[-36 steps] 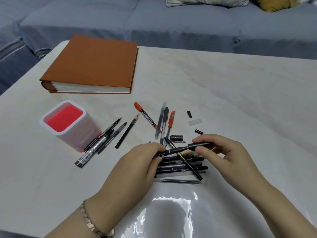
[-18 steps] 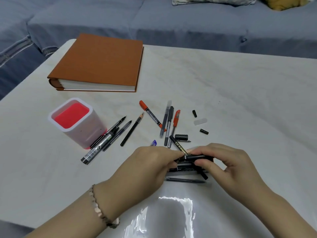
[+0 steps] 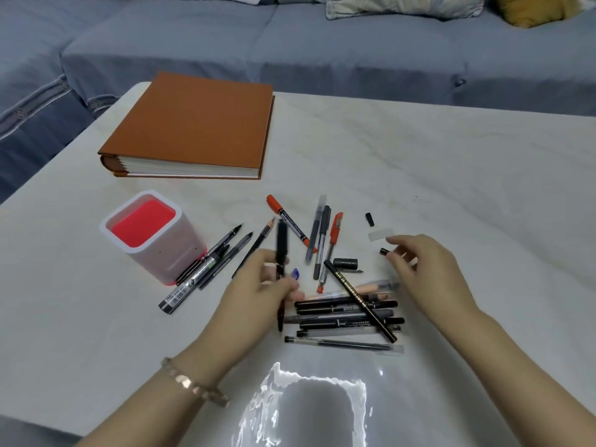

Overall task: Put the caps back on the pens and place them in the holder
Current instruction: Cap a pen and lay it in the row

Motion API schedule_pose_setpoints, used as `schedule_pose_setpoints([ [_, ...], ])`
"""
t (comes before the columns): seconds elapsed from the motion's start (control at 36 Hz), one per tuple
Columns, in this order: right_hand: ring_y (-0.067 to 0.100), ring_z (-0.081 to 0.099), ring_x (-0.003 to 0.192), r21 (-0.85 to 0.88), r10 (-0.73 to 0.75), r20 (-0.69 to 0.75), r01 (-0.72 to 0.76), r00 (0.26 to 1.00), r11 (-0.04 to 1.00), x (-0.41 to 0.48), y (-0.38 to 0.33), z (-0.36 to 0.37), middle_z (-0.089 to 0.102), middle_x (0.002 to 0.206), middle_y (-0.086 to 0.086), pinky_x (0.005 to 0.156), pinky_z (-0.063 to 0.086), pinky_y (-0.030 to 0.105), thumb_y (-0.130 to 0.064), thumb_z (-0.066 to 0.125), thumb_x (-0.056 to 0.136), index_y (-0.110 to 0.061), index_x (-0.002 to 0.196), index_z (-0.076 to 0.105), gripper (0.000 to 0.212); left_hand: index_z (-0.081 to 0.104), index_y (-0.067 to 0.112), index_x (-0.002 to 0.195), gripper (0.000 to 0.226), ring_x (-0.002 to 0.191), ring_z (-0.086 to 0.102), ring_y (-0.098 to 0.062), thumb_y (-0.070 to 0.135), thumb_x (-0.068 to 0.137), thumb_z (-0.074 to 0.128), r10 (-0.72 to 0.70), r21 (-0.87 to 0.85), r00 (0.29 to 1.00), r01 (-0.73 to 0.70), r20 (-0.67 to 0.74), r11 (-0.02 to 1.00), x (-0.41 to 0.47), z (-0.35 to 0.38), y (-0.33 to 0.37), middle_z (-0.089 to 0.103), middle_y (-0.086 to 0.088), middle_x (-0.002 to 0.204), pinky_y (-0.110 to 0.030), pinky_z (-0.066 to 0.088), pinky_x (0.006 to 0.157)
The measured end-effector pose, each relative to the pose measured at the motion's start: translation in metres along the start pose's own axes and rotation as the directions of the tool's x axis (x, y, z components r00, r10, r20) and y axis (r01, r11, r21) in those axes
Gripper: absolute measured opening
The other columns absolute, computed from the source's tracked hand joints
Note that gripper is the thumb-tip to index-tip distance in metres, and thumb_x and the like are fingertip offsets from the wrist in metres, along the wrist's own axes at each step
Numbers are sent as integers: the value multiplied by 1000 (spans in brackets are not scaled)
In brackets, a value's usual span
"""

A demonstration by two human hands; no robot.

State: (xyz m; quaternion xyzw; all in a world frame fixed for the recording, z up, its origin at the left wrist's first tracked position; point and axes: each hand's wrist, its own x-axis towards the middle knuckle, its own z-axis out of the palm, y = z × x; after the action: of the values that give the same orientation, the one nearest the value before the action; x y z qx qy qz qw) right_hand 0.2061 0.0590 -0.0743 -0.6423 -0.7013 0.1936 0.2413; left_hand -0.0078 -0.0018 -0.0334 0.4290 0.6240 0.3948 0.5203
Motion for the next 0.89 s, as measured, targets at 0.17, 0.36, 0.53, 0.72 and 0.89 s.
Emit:
schedule_pose_setpoints([
  [0.17, 29, 49, 107, -163, 161, 127, -139, 979, 977, 18, 3, 20, 51, 113, 11, 77, 38, 31, -23, 55, 87, -17, 118, 58, 32, 48, 10, 83, 11, 71, 72, -17, 4, 92, 44, -142, -537, 987, 80, -75, 840, 1, -11, 3, 74, -10, 75, -21, 58, 59],
  [0.36, 28, 55, 92, -128, 146, 73, -136, 987, 982, 15, 11, 22, 56, 93, 8, 70, 34, 28, -11, 56, 86, -8, 89, 66, 11, 46, 11, 87, 11, 76, 72, -24, 0, 89, 46, -154, -748, 983, 28, -100, 663, -2, -6, 0, 74, -12, 78, -27, 59, 61],
  [0.53, 12, 62, 67, 267, 119, 45, -126, 992, 955, -10, -10, -3, 63, 77, 4, 62, 43, 16, -7, 58, 85, -16, 87, 64, 11, 46, 12, 87, 14, 77, 72, -23, -2, 88, 47, -134, -767, 985, 5, -106, 642, -6, 0, 0, 73, -11, 74, -28, 59, 64],
  [0.72, 2, 67, 58, 720, 119, 140, -184, 983, 670, -40, -50, -28, 74, 70, 5, 58, 46, 3, 8, 68, 73, -15, 75, 67, 22, 46, 11, 87, 13, 82, 71, -26, -2, 87, 47, -107, -776, 990, -1, -89, 631, -10, 6, 1, 73, -13, 76, -30, 59, 67],
  [0.89, 3, 69, 66, 743, 133, 68, -139, 989, 655, -54, -63, -24, 74, 71, -7, 60, 49, 7, 4, 76, 63, -22, 65, 70, 26, 45, 11, 94, 15, 81, 71, -26, -2, 87, 47, -96, -780, 992, 1, -76, 626, -14, 10, 3, 72, -13, 74, -26, 58, 62],
])
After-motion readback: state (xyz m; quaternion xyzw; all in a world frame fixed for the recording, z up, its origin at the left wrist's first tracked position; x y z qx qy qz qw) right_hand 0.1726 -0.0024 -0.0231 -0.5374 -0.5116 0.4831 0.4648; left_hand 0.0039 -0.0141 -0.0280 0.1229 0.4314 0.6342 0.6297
